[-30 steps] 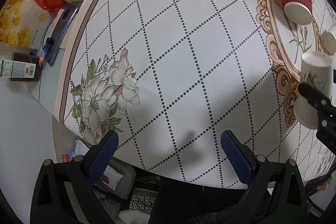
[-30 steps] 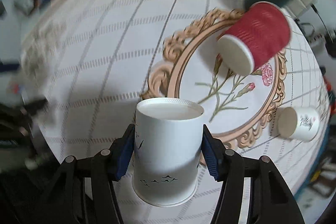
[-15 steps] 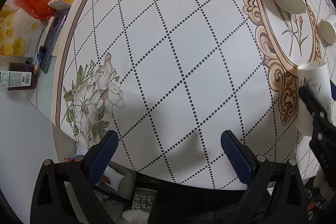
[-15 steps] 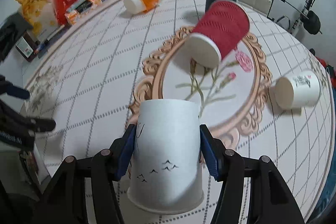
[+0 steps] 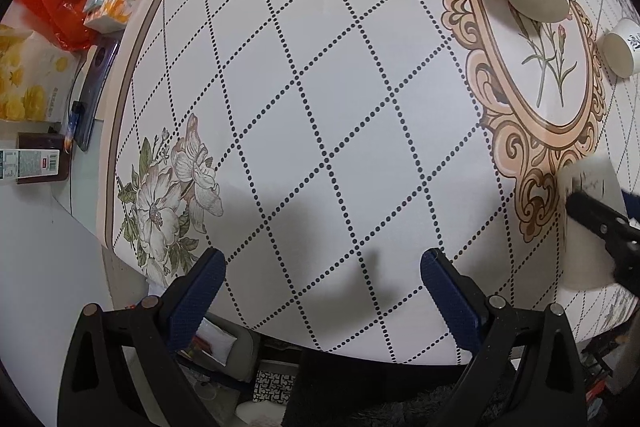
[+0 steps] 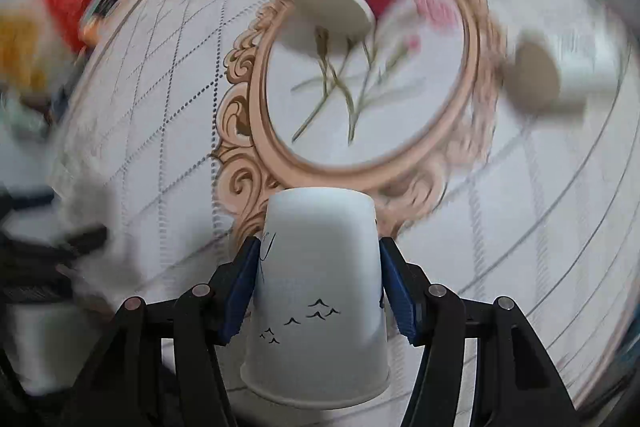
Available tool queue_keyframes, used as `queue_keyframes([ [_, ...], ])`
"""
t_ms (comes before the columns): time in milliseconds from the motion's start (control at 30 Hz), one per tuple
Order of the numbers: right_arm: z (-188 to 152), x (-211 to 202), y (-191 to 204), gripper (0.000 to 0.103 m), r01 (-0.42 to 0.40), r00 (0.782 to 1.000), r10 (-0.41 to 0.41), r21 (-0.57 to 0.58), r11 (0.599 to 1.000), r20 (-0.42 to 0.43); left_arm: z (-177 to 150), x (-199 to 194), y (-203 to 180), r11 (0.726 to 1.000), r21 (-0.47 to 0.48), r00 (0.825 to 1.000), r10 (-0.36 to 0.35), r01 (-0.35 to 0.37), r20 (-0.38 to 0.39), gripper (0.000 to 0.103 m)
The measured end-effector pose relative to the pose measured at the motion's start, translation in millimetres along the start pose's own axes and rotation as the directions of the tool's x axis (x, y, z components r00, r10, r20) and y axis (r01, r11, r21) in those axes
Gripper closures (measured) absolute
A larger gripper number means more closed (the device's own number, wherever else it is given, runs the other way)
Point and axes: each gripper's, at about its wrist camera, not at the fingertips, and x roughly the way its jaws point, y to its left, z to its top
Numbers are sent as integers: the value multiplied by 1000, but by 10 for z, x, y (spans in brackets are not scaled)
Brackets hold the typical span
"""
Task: Flip cup upside down
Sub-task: 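Carry the inverted white cup with the right gripper back over the tablecloth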
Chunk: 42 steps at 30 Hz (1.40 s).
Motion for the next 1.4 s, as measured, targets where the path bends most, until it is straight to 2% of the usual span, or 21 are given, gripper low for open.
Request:
queue_keyframes([
  [67, 31, 24, -86, 41, -37, 996, 42, 76, 996, -76, -3, -18, -16, 1000, -3, 1000, -4, 4, 4, 3],
  [100, 39, 44, -170, 41, -91, 986, 111, 157, 983, -124, -4, -14, -5, 1000, -3, 1000, -6, 6, 5, 3],
  [167, 45, 96, -262, 41, -112, 966, 164, 249, 962, -199, 1, -30, -12, 1000, -5, 1000, -9, 9, 10, 3],
  [200, 50, 106, -306, 41, -118, 958, 186, 289, 950, -220, 0, -37, -15, 1000, -6, 1000, -10, 11, 13, 3],
  [233, 69, 85, -330, 41, -148, 955, 218, 313, 938, -203, 3, -45, -17, 1000, -8, 1000, -12, 12, 13, 3],
  [267, 104, 49, -323, 41, -165, 960, 223, 300, 939, -170, 6, -51, -20, 1000, -10, 1000, -14, 14, 14, 3],
  [300, 153, -17, -291, 41, -160, 975, 194, 254, 954, -112, 7, -58, -26, 1000, -13, 1000, -14, 14, 14, 3],
  [333, 197, -92, -250, 41, -154, 986, 164, 198, 968, -34, 7, -51, -4, 1000, -12, 1000, -14, 14, 14, 3],
  [367, 234, -162, -208, 41, -154, 988, 149, 147, 977, 45, 3, -55, -9, 1000, -13, 1000, -12, 12, 13, 3],
  [433, 277, -299, -131, 41, -158, 964, 140, 63, 985, 225, -5, -44, -8, 1000, -11, 1000, -4, 4, 11, 3],
  [500, 283, -351, -24, 41, -93, 926, 89, -8, 996, 367, -20, -15, -4, 1000, -10, 1000, 1, -1, 3, 3],
  [600, 282, -297, 55, 41, -10, 882, 28, -40, 999, 470, -46, 33, 3, 1000, -8, 1000, 13, -13, -11, 3],
  [700, 155, -194, 128, 41, 74, 845, -34, -54, 996, 534, -73, 66, 17, 1000, -4, 1000, 24, -24, -18, 3],
  [800, 63, -93, 182, 41, 133, 831, -77, -62, 989, 550, -78, 92, 38, 1000, -4, 999, 26, -26, -23, 3],
  [1000, -82, 65, 132, 39, 117, 897, -77, -66, 991, 435, -70, 89, -14, 1000, 9, 1000, 17, -17, -21, 3],
  [1067, -17, 104, 104, 36, 98, 940, -71, -67, 993, 333, -57, 72, -34, 1000, 16, 1000, 15, -15, -16, 3],
  [1100, 43, 136, 81, 28, 78, 967, -60, -64, 995, 248, -52, 60, -45, 1000, 18, 1000, 13, -13, -13, 3],
  [1167, 161, 164, 37, 27, 68, 994, -63, -51, 996, 95, -40, 38, -52, 1000, 18, 1000, 6, -6, -6, 3],
  [1267, 333, 137, 4, 27, 69, 996, -71, -41, 997, -44, -11, 5, -59, 1000, 11, 1000, -6, 6, 6, 3],
  [1400, 606, 171, 23, 30, 56, 985, -64, -52, 997, -161, 28, -19, -36, 1000, -2, 1000, -21, 21, 17, 3],
])
